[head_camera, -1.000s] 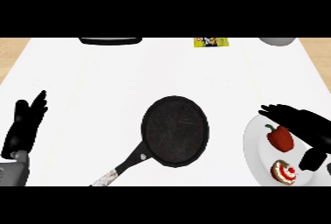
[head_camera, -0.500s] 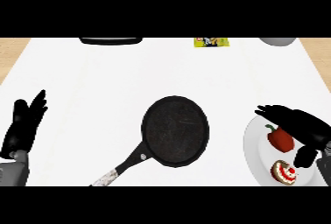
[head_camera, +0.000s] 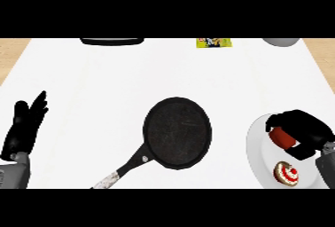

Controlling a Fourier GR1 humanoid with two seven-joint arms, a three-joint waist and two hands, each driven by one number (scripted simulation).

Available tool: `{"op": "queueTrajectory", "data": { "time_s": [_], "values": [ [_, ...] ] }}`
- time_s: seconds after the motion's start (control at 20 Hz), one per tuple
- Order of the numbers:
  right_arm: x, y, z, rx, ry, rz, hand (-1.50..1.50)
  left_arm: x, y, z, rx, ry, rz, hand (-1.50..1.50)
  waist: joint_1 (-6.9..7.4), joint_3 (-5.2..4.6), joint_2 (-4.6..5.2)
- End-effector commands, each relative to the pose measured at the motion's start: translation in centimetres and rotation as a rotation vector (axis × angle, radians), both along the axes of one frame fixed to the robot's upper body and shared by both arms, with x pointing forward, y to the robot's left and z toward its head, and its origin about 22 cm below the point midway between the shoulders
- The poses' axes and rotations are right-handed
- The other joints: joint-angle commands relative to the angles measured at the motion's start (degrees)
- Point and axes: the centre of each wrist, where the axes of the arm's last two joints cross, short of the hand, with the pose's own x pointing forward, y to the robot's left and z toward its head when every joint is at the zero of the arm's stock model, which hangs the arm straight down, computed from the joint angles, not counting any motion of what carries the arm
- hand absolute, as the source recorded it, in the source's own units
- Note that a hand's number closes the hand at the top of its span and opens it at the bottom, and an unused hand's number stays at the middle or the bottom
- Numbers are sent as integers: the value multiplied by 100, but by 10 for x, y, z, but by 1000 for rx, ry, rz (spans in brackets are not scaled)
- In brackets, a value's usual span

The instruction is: Pick the bell pepper from the plate and place it in the pan

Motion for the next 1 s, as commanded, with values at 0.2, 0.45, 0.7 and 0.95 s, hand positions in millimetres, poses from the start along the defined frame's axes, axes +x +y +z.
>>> {"op": "queueTrajectory", "data": {
  "time_s": [0.2,0.45,0.7,0.95],
  "values": [
    [10,-5,-5,7,-94,27,150,2,-20,1,-14,12,-3,0,10,1,-3],
    [-39,15,-27,55,-80,-235,150,-7,23,9,13,6,43,0,-289,-13,-85],
    [-104,1,-69,94,-24,-692,150,-28,34,-4,17,32,143,0,-901,-34,-243],
    [-135,48,-33,235,-347,-763,150,-32,35,-6,8,31,134,0,-806,-43,-213]
  ]
}}
